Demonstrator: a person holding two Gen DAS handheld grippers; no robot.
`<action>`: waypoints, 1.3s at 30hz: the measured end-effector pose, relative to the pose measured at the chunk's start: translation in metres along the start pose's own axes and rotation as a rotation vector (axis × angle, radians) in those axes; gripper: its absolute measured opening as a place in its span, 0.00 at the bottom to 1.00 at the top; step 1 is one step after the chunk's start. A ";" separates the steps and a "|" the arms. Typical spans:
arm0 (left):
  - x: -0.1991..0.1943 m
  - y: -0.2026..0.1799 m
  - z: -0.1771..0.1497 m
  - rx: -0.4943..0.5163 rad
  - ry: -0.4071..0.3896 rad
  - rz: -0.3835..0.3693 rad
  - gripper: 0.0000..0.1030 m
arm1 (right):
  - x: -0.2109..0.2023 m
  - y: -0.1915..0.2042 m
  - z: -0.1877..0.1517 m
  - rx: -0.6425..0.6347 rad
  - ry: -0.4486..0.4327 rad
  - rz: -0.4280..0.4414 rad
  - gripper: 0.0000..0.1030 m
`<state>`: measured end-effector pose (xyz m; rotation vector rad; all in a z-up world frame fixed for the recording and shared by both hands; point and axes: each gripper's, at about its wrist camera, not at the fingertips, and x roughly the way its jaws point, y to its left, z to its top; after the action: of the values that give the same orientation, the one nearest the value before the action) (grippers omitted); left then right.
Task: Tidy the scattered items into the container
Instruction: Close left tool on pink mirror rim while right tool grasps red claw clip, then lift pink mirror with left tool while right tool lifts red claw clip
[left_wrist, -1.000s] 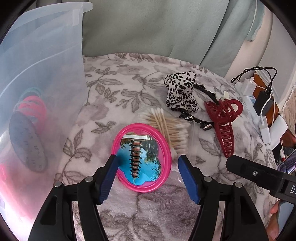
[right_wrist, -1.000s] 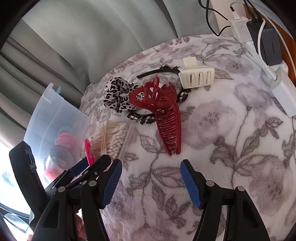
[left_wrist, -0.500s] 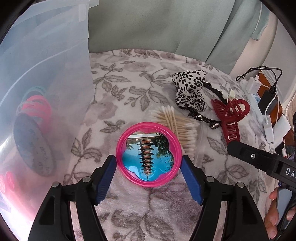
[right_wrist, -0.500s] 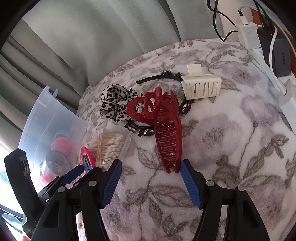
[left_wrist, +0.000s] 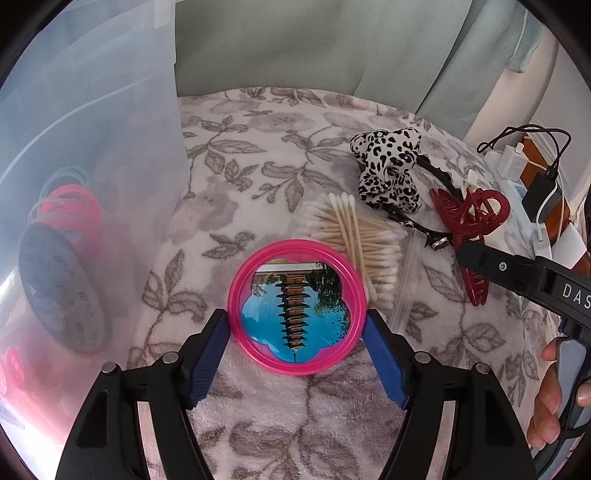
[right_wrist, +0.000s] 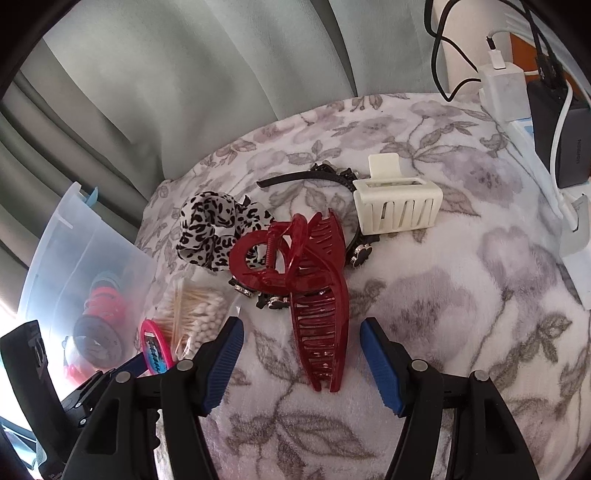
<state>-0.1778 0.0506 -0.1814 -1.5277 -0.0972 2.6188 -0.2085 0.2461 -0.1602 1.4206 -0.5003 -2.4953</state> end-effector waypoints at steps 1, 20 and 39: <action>0.001 0.000 0.000 -0.002 -0.002 -0.003 0.72 | 0.001 0.001 0.002 -0.003 -0.006 -0.004 0.67; 0.001 0.002 -0.003 -0.019 -0.046 -0.026 0.72 | 0.006 -0.012 0.022 0.059 -0.064 -0.028 0.43; -0.021 -0.010 -0.019 0.011 -0.040 -0.017 0.72 | -0.063 -0.011 -0.004 0.105 -0.107 0.003 0.41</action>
<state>-0.1504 0.0578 -0.1713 -1.4652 -0.0986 2.6325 -0.1732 0.2779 -0.1174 1.3262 -0.6629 -2.5873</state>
